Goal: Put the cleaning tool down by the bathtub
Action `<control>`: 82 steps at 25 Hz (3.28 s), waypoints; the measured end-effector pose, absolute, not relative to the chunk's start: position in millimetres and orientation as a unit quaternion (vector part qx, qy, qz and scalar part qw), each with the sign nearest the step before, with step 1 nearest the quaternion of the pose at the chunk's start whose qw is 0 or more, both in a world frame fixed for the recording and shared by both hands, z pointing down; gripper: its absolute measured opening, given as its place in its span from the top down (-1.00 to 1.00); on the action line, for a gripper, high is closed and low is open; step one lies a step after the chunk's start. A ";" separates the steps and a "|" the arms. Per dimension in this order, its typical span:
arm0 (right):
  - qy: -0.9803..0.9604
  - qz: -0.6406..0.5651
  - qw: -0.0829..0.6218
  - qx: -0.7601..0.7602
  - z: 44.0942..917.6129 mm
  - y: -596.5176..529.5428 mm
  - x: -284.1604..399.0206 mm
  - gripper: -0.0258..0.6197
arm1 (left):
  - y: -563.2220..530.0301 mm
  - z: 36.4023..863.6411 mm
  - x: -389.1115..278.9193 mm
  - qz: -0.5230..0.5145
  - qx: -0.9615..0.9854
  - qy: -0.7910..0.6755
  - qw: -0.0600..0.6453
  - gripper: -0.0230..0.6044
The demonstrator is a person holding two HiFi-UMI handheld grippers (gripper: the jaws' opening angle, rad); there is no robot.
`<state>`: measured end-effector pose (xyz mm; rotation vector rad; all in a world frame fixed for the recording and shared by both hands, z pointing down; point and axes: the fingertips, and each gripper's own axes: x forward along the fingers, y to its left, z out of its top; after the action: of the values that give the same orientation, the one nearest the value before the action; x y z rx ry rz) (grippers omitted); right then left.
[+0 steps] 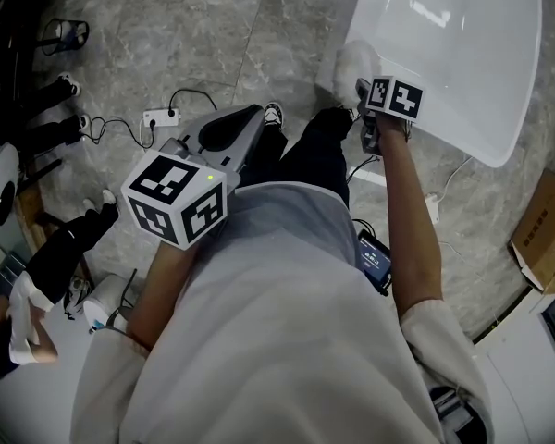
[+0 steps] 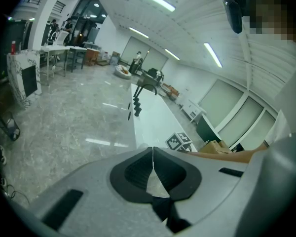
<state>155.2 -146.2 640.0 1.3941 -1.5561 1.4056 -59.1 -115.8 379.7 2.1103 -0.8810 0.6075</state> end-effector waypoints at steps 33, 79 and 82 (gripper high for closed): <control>-0.638 0.522 0.197 0.531 554.8 -138.9 130.1 0.48 | -137.3 364.6 -54.5 0.200 0.853 -0.318 0.361 0.90; -0.712 0.436 0.095 0.543 396.9 -82.4 107.4 0.79 | -124.5 351.5 -43.0 0.196 0.883 -0.266 0.334 0.90; -0.716 0.434 0.085 0.541 389.6 -79.5 109.3 0.81 | -121.4 353.5 -40.7 0.197 0.882 -0.263 0.337 0.90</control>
<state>109.3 -79.5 389.6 1.6118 -2.1347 1.2929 -40.7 -121.4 353.5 2.2994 -0.6852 0.5130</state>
